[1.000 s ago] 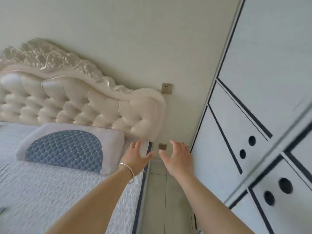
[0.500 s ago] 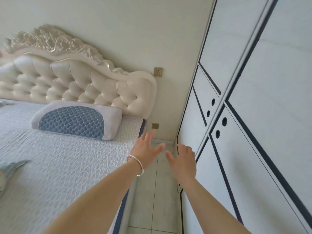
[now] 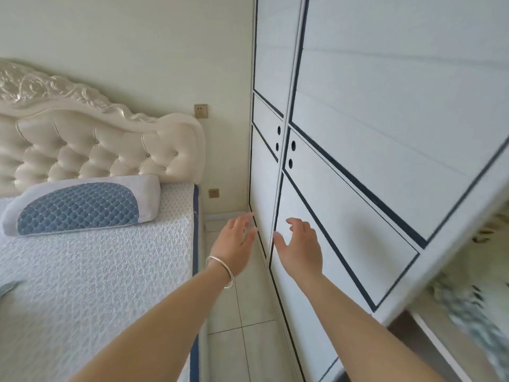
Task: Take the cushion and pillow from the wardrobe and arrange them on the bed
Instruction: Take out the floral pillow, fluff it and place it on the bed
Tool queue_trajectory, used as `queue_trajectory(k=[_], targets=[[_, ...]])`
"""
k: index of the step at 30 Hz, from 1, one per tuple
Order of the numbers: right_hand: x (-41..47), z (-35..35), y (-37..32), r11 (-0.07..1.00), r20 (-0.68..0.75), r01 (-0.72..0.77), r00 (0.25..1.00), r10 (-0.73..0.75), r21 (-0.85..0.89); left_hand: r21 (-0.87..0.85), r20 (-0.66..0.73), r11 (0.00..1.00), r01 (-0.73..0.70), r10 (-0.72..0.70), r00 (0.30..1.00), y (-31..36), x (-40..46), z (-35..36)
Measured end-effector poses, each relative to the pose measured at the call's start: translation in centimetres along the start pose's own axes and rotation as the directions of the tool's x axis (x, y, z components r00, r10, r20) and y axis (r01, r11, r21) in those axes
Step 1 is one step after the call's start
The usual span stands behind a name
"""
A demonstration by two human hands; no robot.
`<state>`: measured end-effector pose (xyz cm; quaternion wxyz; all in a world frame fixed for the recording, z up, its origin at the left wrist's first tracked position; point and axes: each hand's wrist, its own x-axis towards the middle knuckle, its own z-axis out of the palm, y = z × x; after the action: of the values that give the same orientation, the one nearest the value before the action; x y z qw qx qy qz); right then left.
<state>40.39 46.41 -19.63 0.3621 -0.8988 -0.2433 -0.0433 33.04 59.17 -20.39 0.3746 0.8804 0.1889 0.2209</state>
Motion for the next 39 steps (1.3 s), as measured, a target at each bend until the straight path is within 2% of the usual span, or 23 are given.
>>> queue_trajectory(k=[5,8,12,14,16,18,23,28,30,33,34,36,39], targets=[[-7.7,-5.9,2.8,0.999,-0.150,-0.001,0.989,0.008,0.044,-0.019,0.125,0.994,-0.111,0.112,0.986,5.5,-6.2,2.8],[-11.2,-9.7,5.7,1.000,-0.256,-0.008,0.967,0.011,0.012,-0.063,0.206,0.986,-0.157,0.167,0.964,9.1,-8.9,5.3],[-13.4,-15.1,9.5,0.998,-0.349,-0.068,0.935,0.058,-0.016,-0.068,0.241,0.969,-0.239,0.248,0.938,13.4,-11.5,8.8],[-13.9,-17.6,11.5,0.992,-0.385,-0.119,0.917,0.099,-0.031,0.000,0.333,0.933,-0.360,0.339,0.880,15.5,-12.6,10.6],[-14.8,-20.1,14.0,0.984,-0.422,-0.172,0.896,0.138,-0.043,0.045,0.468,0.885,-0.464,0.392,0.792,18.2,-13.7,13.1],[-15.7,-22.2,16.6,0.977,-0.440,-0.204,0.884,0.156,-0.064,0.032,0.532,0.877,-0.479,0.391,0.751,20.9,-14.6,15.9],[-15.5,-27.4,21.8,0.952,-0.437,-0.279,0.877,0.199,-0.125,-0.080,0.531,0.947,-0.312,0.305,0.791,26.5,-14.4,22.1],[-12.8,-30.8,26.0,0.928,-0.434,-0.329,0.872,0.227,-0.174,-0.055,0.496,0.961,-0.271,0.262,0.828,29.9,-11.1,26.8],[-11.2,-31.6,27.7,0.918,-0.442,-0.350,0.864,0.240,-0.188,-0.011,0.486,0.952,-0.305,0.271,0.831,31.0,-9.2,28.6],[-8.0,-32.9,30.2,0.887,-0.431,-0.409,0.855,0.289,-0.215,0.171,0.523,0.852,-0.495,0.347,0.778,32.5,-6.4,31.7],[-6.8,-33.2,31.0,0.872,-0.427,-0.431,0.850,0.308,-0.230,0.193,0.530,0.834,-0.516,0.354,0.771,33.0,-5.3,32.8],[-4.2,-33.9,32.7,0.853,-0.422,-0.463,0.842,0.338,-0.242,0.190,0.526,0.847,-0.497,0.340,0.780,34.1,-3.1,34.9],[0.1,-35.2,35.0,0.823,-0.413,-0.523,0.815,0.406,-0.222,0.142,0.482,0.913,-0.381,0.273,0.833,35.2,0.5,37.7]])
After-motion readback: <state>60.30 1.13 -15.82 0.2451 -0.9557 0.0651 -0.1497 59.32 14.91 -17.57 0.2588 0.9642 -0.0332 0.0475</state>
